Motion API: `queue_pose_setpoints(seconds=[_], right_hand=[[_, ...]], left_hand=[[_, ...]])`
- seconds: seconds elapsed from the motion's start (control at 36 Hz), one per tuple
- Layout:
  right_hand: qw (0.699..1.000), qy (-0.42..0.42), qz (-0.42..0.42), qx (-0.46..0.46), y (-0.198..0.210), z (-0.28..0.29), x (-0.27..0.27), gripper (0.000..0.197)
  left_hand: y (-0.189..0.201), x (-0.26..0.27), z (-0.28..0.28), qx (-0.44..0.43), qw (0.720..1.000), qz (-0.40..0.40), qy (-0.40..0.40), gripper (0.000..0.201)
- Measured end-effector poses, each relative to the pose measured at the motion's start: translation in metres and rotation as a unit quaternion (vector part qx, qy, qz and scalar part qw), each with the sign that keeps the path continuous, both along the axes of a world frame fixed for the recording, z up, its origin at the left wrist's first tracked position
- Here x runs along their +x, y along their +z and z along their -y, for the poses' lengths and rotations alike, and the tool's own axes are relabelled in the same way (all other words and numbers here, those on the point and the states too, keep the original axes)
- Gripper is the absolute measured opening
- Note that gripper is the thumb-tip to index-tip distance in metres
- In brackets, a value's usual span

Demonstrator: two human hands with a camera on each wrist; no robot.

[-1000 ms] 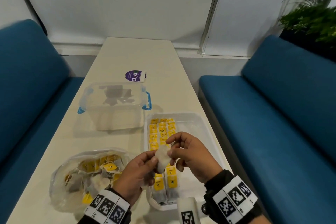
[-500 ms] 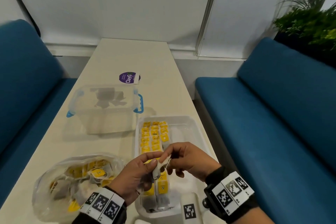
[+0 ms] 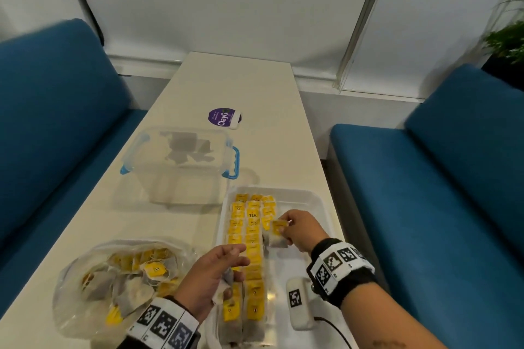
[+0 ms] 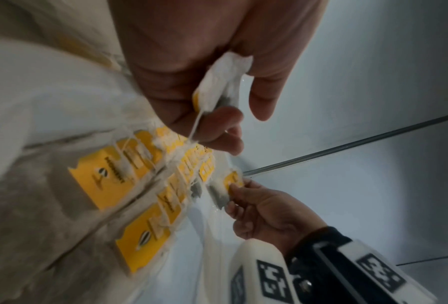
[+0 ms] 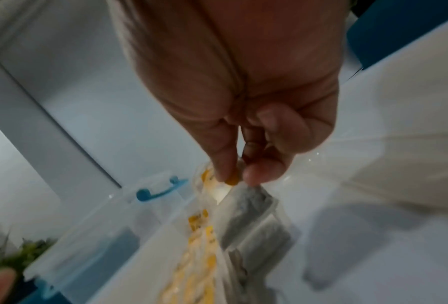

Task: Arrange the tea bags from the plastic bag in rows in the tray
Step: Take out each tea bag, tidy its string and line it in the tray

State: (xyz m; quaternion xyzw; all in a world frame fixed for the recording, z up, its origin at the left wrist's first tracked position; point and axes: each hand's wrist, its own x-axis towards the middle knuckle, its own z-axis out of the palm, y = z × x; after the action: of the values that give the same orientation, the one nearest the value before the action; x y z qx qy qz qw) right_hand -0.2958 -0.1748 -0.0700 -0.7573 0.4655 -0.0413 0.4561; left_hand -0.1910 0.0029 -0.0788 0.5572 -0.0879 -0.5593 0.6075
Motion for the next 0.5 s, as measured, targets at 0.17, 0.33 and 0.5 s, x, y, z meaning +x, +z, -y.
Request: queue_pose_setpoints(seconds=[0.17, 0.33, 0.5], right_hand=[[0.998, -0.012, -0.054, -0.026, -0.027, 0.002, 0.021, 0.017], [0.996, -0.061, -0.053, -0.027, -0.036, 0.001, 0.025, 0.018], [0.994, -0.109, -0.010, -0.030, -0.034, 0.000, 0.020, 0.027]], left_hand=[[0.000, 0.001, -0.001, 0.000, 1.000, 0.009, 0.006, 0.019], [-0.002, 0.002, -0.001, 0.006, 1.000, 0.016, 0.002, 0.018], [-0.002, 0.002, -0.001, 0.004, 1.000, 0.016, -0.001, 0.021]])
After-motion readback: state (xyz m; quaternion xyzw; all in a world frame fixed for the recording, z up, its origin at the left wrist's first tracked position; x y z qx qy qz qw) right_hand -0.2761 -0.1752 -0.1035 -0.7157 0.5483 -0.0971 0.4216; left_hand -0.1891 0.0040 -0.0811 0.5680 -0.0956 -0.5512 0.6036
